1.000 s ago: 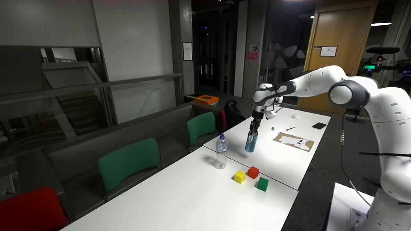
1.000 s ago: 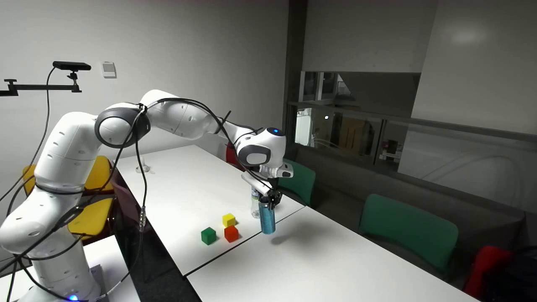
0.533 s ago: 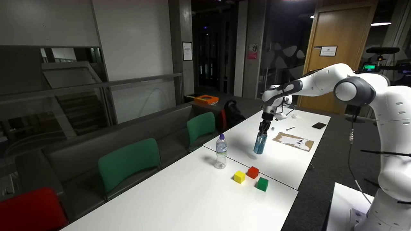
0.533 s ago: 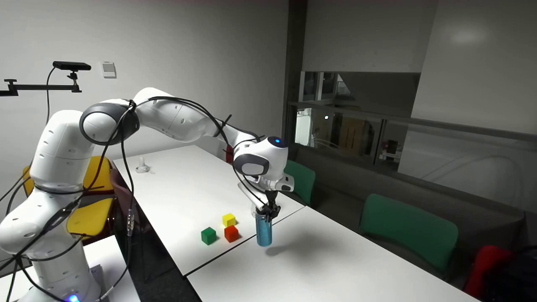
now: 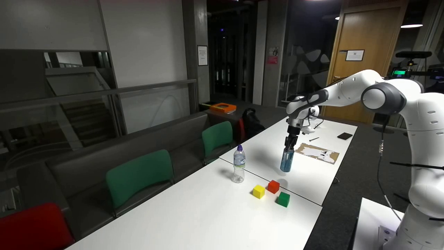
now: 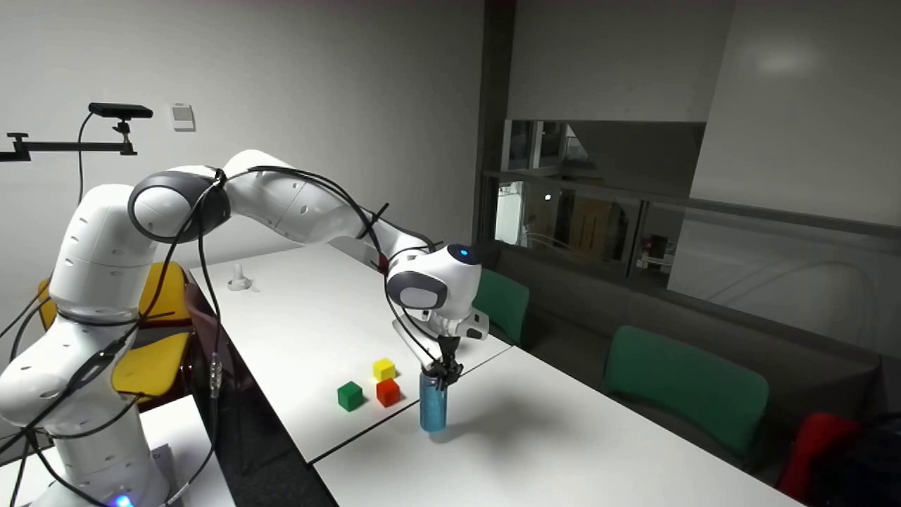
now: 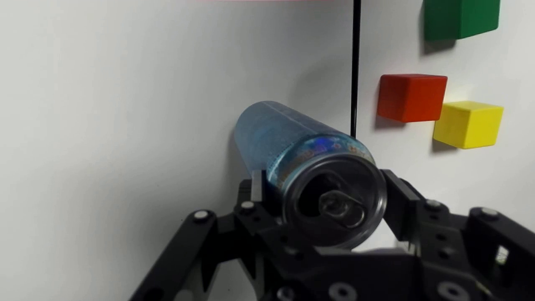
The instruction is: Move the blue can to the right
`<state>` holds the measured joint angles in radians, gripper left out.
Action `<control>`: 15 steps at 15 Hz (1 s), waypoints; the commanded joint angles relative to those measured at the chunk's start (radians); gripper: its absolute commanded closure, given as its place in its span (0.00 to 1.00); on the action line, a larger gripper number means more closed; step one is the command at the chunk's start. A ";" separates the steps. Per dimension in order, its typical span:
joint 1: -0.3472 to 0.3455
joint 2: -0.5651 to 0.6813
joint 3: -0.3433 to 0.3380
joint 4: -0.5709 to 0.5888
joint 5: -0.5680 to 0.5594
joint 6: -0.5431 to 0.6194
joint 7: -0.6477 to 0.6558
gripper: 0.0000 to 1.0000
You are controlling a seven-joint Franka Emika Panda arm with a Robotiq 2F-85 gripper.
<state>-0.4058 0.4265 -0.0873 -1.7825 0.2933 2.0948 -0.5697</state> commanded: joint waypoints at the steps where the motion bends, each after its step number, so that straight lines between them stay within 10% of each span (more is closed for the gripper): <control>1: 0.005 -0.051 -0.012 -0.062 -0.008 0.021 -0.012 0.56; 15: 0.003 0.007 -0.008 -0.012 0.001 0.032 -0.001 0.56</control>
<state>-0.4044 0.4321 -0.0922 -1.7975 0.2934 2.1298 -0.5697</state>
